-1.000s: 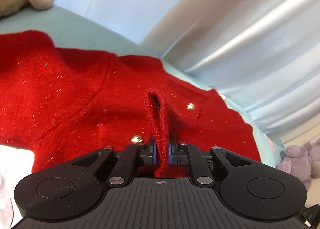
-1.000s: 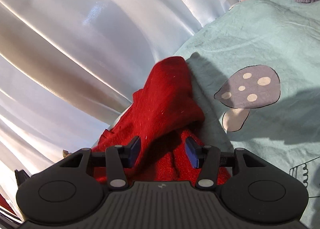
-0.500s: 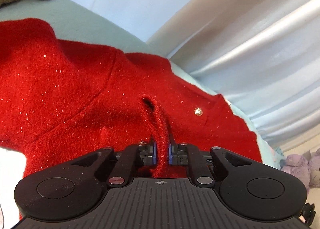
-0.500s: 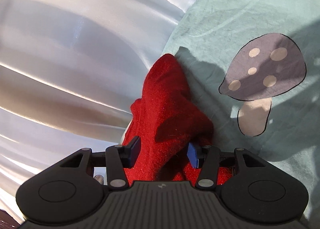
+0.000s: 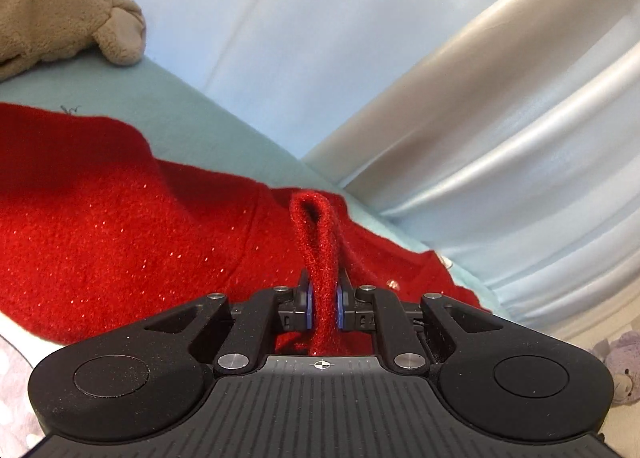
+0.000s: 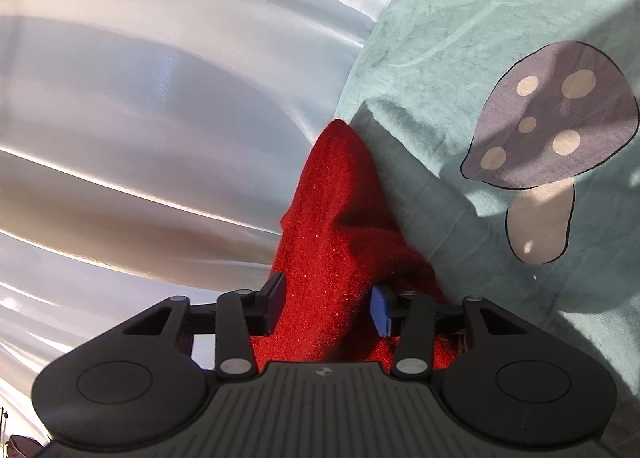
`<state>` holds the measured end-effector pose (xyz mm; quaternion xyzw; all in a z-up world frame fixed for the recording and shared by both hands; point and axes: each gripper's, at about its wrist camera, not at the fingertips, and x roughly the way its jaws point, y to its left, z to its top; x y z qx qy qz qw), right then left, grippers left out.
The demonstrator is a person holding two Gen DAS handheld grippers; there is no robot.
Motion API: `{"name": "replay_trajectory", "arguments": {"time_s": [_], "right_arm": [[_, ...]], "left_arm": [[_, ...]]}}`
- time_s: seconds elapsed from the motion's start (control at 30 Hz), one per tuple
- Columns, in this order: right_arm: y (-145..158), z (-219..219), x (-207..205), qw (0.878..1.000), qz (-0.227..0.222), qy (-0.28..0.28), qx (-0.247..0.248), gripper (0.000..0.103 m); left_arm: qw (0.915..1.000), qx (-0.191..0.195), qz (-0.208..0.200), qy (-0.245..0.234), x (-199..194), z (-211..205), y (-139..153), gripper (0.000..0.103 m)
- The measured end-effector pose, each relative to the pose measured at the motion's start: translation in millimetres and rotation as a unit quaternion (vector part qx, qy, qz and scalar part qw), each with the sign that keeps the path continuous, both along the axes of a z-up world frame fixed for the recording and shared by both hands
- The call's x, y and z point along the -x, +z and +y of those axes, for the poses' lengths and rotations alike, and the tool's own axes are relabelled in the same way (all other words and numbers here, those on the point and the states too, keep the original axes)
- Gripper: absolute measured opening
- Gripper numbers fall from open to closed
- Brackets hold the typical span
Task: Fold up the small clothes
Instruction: 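Pinch the cardigan front with the left gripper while the right gripper folds the sleeve across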
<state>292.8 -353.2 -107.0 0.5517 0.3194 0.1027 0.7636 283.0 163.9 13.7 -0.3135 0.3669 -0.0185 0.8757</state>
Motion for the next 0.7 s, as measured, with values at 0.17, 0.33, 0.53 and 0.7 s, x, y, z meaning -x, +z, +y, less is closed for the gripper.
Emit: {"name": "replay_trajectory", "arguments": {"time_s": [0.17,0.33,0.53,0.7], "right_arm": [[11,7,-2,0.991,0.016,-0.008,0.131,0.009],[50,44,4,0.945,-0.077,0.031,0.318,0.009],[41,60,-5,0.915,-0.06,0.073,0.391,0.009],[31,48,-4,0.935,-0.039,0.083,0.343,0.014]], "left_arm": [[0.9995,-0.021,0.022,-0.004,-1,-7,-15,0.012],[0.9986,-0.051,0.011,-0.003,-2,-7,-15,0.012],[0.9969,-0.056,0.056,0.001,-12,4,-43,0.012],[0.9971,-0.041,0.064,0.001,-11,8,-56,0.014]]}}
